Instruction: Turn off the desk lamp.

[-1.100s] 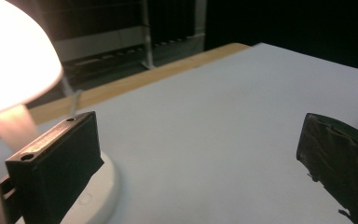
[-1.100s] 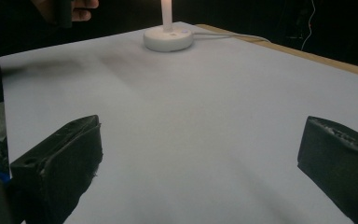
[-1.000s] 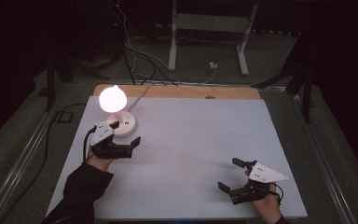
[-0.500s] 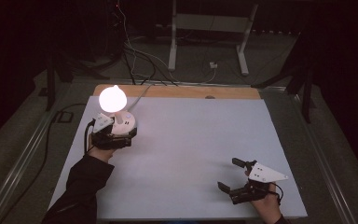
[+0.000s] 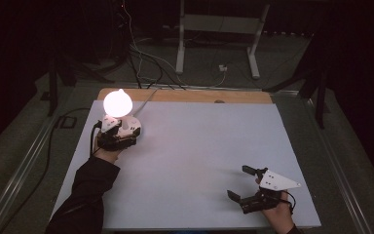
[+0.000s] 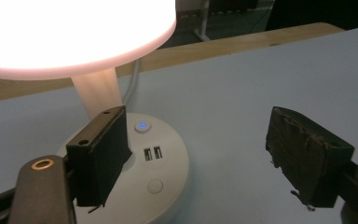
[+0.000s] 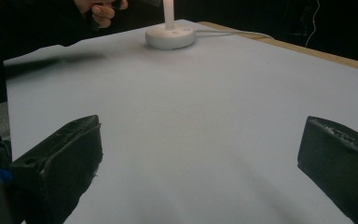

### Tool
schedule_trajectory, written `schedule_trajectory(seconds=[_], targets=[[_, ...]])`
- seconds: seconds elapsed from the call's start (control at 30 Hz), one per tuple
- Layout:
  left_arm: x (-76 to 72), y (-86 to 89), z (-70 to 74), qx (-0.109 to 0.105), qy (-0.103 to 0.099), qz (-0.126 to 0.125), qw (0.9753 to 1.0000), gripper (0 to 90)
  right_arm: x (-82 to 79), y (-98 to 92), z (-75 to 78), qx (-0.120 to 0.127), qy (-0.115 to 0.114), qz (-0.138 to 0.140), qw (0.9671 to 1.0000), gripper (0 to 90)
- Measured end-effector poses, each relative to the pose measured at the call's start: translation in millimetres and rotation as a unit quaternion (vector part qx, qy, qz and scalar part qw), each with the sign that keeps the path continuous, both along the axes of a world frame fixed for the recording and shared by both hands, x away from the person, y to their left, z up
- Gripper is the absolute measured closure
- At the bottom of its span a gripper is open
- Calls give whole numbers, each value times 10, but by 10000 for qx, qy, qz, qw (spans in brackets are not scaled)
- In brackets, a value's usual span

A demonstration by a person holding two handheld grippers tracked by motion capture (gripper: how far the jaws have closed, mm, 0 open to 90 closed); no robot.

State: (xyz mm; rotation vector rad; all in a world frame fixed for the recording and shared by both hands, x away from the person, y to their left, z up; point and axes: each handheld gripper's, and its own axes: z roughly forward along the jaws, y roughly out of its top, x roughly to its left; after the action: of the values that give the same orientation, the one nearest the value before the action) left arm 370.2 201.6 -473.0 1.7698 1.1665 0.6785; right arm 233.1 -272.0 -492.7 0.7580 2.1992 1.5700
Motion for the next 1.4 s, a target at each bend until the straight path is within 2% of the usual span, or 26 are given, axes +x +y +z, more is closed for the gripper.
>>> schedule_trajectory(seconds=[0.03,0.07,0.13,0.27,0.4,0.47,0.5,0.53,0.6,0.8,0.83,0.87,1.03,1.1,1.13,1.2,1.4], targets=[[6,-4,-5,-4,13,20,10000,257,2,-1,0,5,0,0,10000,0],[14,-5,-13,29,25,51,10000,326,6,-3,-4,12,21,-5,10000,0],[32,-3,-41,96,53,118,9999,383,3,-2,-4,-6,19,0,10000,0],[48,11,-72,147,73,203,9997,462,4,-2,-3,-3,17,0,10000,0],[67,46,-94,124,122,277,9995,628,6,-1,-6,-2,33,11,10000,0],[80,63,-109,83,180,287,9994,652,8,-2,-6,4,40,11,10000,0],[82,72,-118,77,201,301,9993,697,7,-1,-9,-8,50,13,10000,0],[88,79,-128,79,219,296,9993,697,7,-1,-9,-8,50,13,10000,0],[97,85,-149,124,243,273,9993,753,7,1,-8,-5,47,30,10000,0],[130,127,-204,147,345,235,9990,804,6,4,-10,-9,69,46,10000,0],[133,132,-210,149,366,235,9989,845,10,4,-12,12,88,50,9999,0],[137,140,-218,148,391,213,9989,849,10,4,-14,12,101,50,9999,0],[164,135,-292,313,455,201,9983,900,11,5,-14,17,99,57,9999,0],[172,137,-309,295,489,190,9982,900,7,5,-14,1,100,56,9999,0],[181,131,-337,417,522,171,9976,900,5,5,-12,2,87,59,9999,0],[186,130,-348,385,544,163,9976,900,6,5,-10,3,79,62,9999,0],[191,105,-386,533,542,133,9970,900,8,5,-12,12,93,60,9999,0]])
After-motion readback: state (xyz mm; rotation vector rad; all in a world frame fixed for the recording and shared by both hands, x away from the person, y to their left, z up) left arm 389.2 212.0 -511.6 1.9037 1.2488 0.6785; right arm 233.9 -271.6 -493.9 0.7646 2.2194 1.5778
